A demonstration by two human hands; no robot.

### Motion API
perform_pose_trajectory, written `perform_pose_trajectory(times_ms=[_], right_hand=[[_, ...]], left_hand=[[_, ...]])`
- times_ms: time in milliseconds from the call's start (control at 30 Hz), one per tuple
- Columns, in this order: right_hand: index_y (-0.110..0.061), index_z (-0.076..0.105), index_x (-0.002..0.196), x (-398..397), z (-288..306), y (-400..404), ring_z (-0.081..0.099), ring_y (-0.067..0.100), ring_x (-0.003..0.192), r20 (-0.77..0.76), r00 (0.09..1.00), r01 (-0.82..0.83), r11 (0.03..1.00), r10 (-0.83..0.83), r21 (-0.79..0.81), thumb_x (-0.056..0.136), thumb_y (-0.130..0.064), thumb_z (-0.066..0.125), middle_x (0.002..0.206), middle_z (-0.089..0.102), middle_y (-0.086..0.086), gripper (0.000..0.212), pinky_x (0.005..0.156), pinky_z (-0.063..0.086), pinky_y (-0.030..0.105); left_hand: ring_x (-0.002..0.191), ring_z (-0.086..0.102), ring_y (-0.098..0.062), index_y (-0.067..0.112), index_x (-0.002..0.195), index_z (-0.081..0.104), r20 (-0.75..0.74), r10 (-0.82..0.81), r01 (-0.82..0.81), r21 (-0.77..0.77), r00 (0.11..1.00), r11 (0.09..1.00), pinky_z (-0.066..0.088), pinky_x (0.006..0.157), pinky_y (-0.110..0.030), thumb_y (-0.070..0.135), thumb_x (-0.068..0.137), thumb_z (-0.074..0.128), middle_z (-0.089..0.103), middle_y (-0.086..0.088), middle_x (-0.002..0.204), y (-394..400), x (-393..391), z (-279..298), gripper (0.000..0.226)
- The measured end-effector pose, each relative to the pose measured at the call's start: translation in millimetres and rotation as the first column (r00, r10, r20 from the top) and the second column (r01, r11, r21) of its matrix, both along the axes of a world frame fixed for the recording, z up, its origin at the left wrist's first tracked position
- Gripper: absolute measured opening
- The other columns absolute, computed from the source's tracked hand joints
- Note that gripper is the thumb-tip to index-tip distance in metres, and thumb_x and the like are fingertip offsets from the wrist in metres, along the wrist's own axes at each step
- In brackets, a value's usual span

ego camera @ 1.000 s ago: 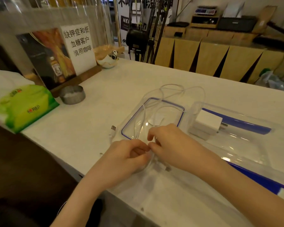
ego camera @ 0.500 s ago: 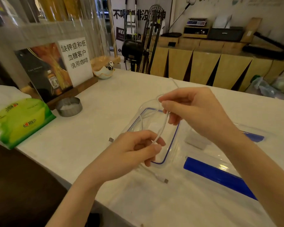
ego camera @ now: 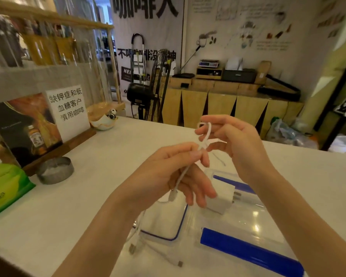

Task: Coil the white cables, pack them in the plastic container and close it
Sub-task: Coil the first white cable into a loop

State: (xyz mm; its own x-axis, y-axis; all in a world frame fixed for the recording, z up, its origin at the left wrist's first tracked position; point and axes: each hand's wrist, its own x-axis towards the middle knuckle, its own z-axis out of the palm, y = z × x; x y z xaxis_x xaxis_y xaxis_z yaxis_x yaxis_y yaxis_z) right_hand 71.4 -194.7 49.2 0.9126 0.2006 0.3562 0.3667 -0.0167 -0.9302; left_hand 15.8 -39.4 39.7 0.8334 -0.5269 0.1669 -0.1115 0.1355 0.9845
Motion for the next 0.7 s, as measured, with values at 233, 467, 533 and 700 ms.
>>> perform_pose_trajectory(times_ms=[233, 467, 533, 700], right_hand=[[-0.017, 0.061, 0.085, -6.3, -9.0, 8.5, 0.06, 0.028, 0.087, 0.052, 0.995, -0.074, 0.966, 0.09, -0.247, 0.09, -0.017, 0.047, 0.089, 0.062, 0.013, 0.015, 0.082, 0.05, 0.036], [-0.045, 0.056, 0.091, -16.3, -28.9, 18.6, 0.058, 0.006, 0.073, 0.12, 0.967, -0.12, 0.814, 0.226, -0.568, 0.094, -0.037, 0.035, 0.072, 0.061, -0.003, 0.022, 0.069, 0.045, 0.022], [-0.048, 0.046, 0.113, -21.9, -27.1, 17.9, 0.057, 0.01, 0.07, 0.195, 0.948, -0.061, 0.746, 0.25, -0.663, 0.094, -0.042, 0.032, 0.07, 0.061, -0.002, 0.024, 0.07, 0.047, 0.028], [-0.03, 0.05, 0.106, -34.8, -6.7, 7.5, 0.057, 0.016, 0.071, 0.424, 0.846, 0.155, 0.611, 0.323, -0.776, 0.095, -0.041, 0.028, 0.081, 0.066, -0.004, 0.026, 0.069, 0.047, 0.038]], left_hand=[[0.036, 0.057, -0.004, 0.012, 0.091, 0.048, 0.151, -0.087, 0.143, -0.415, 0.985, 0.898, 0.044, 0.035, -0.013, 0.028, 0.091, 0.027, 0.072, -0.001, 0.06, -24.4, 7.9, 29.6, 0.026], [0.052, 0.066, -0.007, 0.013, 0.083, 0.055, 0.166, 0.136, -0.015, -0.578, 0.977, 0.816, 0.055, 0.052, -0.018, 0.027, 0.085, 0.035, 0.073, -0.002, 0.064, -14.4, 31.0, 56.1, 0.024], [0.056, 0.068, -0.008, 0.012, 0.081, 0.056, 0.145, 0.208, -0.089, -0.576, 0.967, 0.813, 0.057, 0.056, -0.018, 0.025, 0.083, 0.037, 0.073, -0.003, 0.065, -9.0, 39.7, 55.4, 0.023], [0.057, 0.067, -0.01, 0.01, 0.08, 0.054, 0.091, 0.327, -0.239, -0.508, 0.941, 0.827, 0.056, 0.059, -0.02, 0.017, 0.095, 0.029, 0.072, -0.003, 0.064, -4.5, 51.9, 37.8, 0.03]])
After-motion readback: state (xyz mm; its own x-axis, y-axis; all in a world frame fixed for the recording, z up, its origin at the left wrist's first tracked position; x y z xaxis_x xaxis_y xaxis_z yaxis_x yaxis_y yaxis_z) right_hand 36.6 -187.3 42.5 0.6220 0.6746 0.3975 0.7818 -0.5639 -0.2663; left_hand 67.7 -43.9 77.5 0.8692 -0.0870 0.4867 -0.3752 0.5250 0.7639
